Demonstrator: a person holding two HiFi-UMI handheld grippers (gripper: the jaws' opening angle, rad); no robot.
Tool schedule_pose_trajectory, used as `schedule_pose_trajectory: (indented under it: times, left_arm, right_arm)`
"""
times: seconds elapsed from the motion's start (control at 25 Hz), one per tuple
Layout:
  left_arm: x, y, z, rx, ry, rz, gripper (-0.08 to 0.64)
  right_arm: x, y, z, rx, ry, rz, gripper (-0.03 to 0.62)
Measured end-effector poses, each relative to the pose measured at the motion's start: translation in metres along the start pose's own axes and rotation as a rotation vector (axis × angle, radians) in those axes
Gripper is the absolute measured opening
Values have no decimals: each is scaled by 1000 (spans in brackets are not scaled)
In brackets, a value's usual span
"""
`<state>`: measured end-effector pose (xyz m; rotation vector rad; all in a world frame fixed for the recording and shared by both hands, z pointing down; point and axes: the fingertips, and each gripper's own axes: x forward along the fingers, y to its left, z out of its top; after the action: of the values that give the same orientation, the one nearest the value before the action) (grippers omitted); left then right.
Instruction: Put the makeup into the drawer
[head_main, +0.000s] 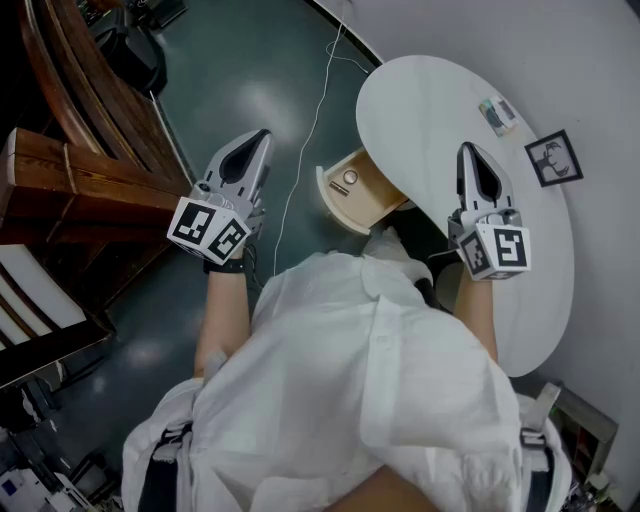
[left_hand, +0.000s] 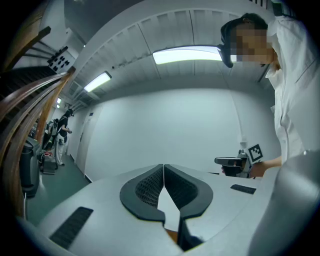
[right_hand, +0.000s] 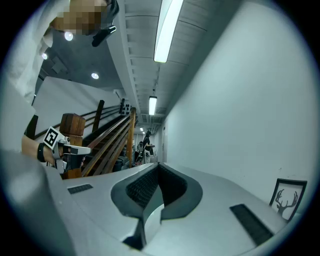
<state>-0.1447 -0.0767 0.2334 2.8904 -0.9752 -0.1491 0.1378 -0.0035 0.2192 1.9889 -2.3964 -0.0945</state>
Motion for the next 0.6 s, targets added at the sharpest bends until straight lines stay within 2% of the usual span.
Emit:
schedule_pose_trajectory:
  times: [0.6]
  left_arm:
    - [-7, 4, 4, -5, -16, 13, 18]
  right_arm:
    - [-2, -1, 2, -31, 16, -1, 9]
